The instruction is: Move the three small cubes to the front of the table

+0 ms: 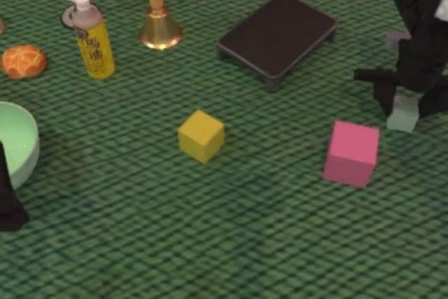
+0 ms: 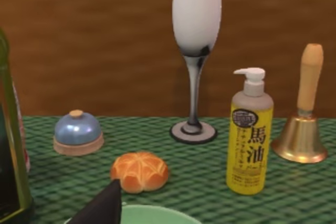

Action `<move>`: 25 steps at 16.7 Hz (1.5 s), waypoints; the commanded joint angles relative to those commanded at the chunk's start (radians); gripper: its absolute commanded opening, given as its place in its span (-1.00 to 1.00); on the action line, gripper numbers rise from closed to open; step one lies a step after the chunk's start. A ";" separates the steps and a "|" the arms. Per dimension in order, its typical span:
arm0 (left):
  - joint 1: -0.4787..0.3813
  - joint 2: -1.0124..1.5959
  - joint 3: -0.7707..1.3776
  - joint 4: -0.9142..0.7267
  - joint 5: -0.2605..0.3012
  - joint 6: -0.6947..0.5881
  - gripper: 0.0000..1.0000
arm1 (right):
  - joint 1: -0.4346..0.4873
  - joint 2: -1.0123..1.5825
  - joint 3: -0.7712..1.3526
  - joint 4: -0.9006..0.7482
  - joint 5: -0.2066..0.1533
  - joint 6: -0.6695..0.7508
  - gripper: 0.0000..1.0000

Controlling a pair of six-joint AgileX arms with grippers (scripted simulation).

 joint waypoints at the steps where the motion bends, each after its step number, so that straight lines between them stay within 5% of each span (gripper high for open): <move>1: 0.000 0.000 0.000 0.000 0.000 0.000 1.00 | 0.000 0.000 0.000 0.000 0.000 0.000 -1.00; 10: 0.000 0.000 0.000 0.000 0.000 0.000 1.00 | 0.004 -0.093 0.158 -0.226 0.009 -0.006 -1.00; 17: 0.000 0.000 0.000 0.000 0.000 0.000 1.00 | 0.013 -0.112 0.156 -0.234 0.009 0.003 -1.00; 25: 0.000 0.000 0.000 0.000 0.000 0.000 1.00 | 0.337 -0.424 -0.285 -0.130 0.008 0.221 -1.00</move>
